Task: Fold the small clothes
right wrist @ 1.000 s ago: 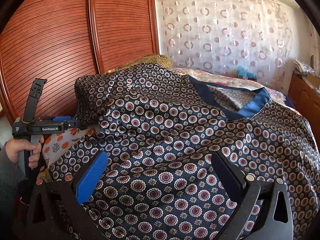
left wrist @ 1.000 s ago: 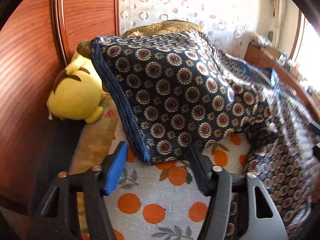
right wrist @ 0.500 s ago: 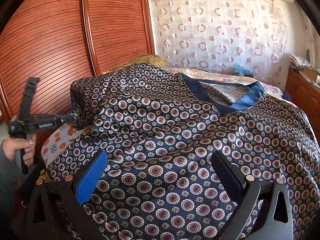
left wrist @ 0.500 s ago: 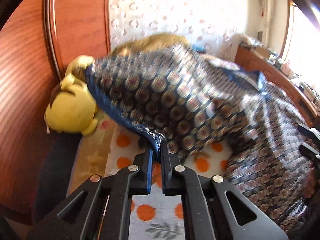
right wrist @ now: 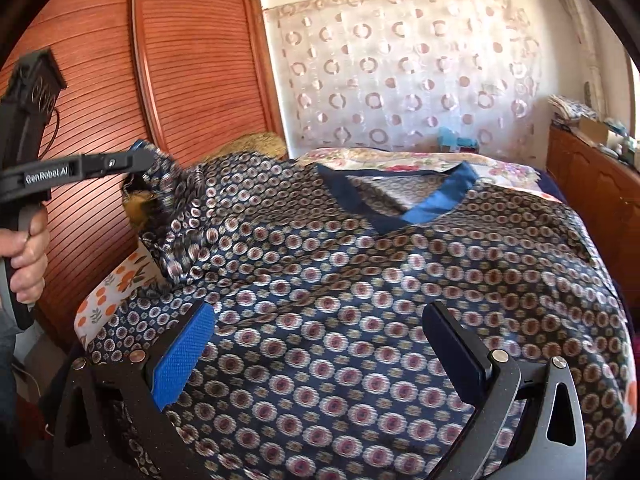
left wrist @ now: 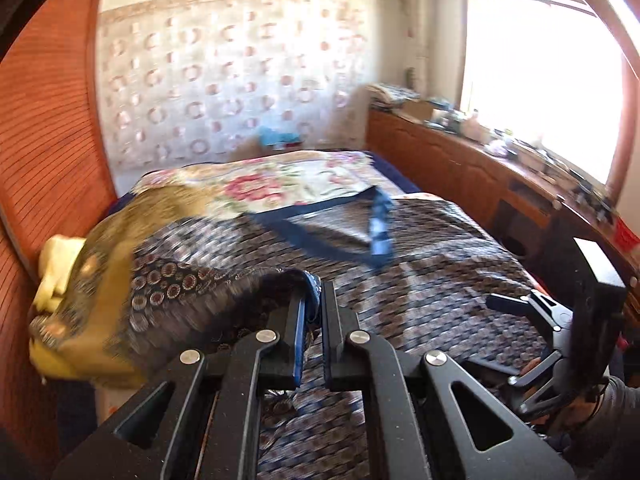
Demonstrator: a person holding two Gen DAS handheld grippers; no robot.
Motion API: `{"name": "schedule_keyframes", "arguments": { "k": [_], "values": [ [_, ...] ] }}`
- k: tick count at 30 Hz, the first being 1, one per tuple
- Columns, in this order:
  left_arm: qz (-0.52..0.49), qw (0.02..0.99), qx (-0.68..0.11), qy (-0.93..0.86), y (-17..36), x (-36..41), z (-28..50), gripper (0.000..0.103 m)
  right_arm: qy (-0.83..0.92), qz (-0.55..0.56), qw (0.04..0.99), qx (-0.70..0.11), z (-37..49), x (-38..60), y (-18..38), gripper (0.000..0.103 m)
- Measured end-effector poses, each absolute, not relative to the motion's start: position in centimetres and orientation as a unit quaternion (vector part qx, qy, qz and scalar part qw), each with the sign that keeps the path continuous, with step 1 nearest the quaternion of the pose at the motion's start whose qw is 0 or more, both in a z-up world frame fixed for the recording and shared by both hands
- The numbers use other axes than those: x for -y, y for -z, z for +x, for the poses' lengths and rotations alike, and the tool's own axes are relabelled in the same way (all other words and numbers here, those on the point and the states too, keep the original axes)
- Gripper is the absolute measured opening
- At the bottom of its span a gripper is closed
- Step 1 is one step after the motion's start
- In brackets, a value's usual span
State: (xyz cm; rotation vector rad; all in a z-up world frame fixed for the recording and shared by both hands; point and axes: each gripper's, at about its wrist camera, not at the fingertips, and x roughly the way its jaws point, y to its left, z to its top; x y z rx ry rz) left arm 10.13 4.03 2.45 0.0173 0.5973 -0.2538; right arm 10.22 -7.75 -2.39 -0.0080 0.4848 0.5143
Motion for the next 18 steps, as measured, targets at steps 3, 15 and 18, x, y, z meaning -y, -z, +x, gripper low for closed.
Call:
{"name": "schedule_keyframes", "arguments": {
  "k": [3,15,18],
  "values": [
    [0.011,0.946,-0.295,0.13,-2.8,-2.8,10.5,0.008,-0.242,-0.001,0.942,-0.234,9.8,8.9,2.3,0.103],
    [-0.013,0.945,-0.316,0.088,-0.6,-7.0,9.1,0.08,-0.236,0.004,0.944,-0.231,9.2,10.7,1.8,0.103],
    [-0.02,0.94,-0.331,0.077,1.1,-8.6,8.5,0.081,-0.244,-0.003,0.941,-0.233,9.6,9.9,1.5,0.103]
  ]
}}
